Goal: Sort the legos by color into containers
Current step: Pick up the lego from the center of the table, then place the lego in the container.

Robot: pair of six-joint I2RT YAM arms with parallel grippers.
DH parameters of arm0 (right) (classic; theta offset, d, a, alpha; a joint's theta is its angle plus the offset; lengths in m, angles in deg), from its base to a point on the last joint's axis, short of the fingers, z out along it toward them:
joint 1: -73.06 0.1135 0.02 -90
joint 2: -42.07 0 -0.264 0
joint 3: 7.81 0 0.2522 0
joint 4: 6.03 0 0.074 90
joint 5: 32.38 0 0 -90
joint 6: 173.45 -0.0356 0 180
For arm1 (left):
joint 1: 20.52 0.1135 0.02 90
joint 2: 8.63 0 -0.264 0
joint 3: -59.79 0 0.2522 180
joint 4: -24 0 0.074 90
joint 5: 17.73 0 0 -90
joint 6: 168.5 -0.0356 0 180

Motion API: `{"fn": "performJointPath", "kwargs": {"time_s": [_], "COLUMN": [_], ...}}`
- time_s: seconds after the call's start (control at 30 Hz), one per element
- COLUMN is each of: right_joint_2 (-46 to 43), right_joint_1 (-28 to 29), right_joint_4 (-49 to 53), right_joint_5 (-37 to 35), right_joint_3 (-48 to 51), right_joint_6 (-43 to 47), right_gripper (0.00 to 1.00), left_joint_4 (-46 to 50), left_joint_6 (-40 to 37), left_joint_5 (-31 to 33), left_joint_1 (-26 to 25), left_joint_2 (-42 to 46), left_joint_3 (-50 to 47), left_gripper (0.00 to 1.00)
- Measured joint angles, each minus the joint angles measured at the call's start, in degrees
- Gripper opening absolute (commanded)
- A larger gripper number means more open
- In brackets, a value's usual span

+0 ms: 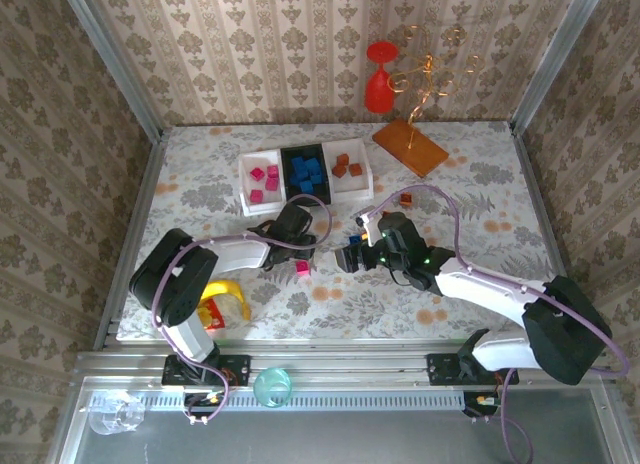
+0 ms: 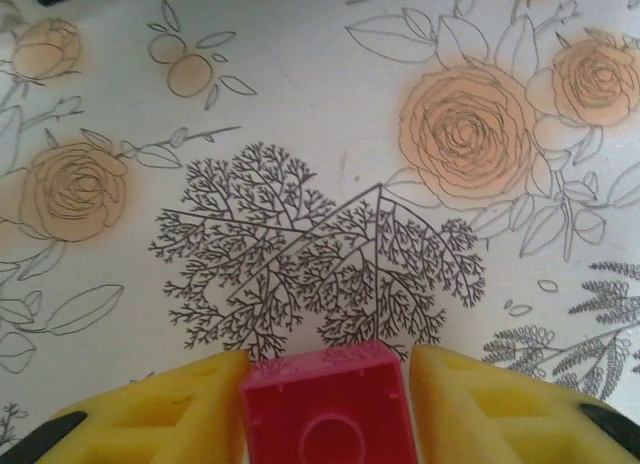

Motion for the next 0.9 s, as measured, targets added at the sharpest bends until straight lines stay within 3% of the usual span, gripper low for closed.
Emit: {"fn": "performJointPath", "kwargs": {"time_s": [0.17,0.3,0.53,0.7,0.9], "right_joint_2": [0.3,0.3,0.9,4.0,6.2], "right_joint_1": [0.0,0.0,0.1,1.1,2.2], "right_joint_4": [0.0,0.0,-2.0,-3.0,-3.0], "right_joint_5": [0.0,0.0,1.1,1.7,1.7], "right_joint_3": [0.0,0.0,0.0,-1.0,-3.5], "right_joint_6": [-0.1,-0.1,-0.6,-1.6,-2.4], "right_gripper": [0.90,0.90,0.90,0.90,0.90], "left_joint_4": [-3.4,-4.3,-5.6,-5.6,-4.7], "left_joint_6": [0.2,0.2,-1.2,-2.9,-5.0], "left_joint_5": [2.0,2.7,2.5,2.4,2.1], "left_joint_1": [0.7,2.9,12.9,19.6,22.7], "left_joint_2": [0.5,5.9,13.9,9.1,-2.6], "left_joint_3": [-1.7,-5.4,-3.5,4.8,16.7], "left_gripper": [0.33,0.31,0.31,0.33,0.39]}}
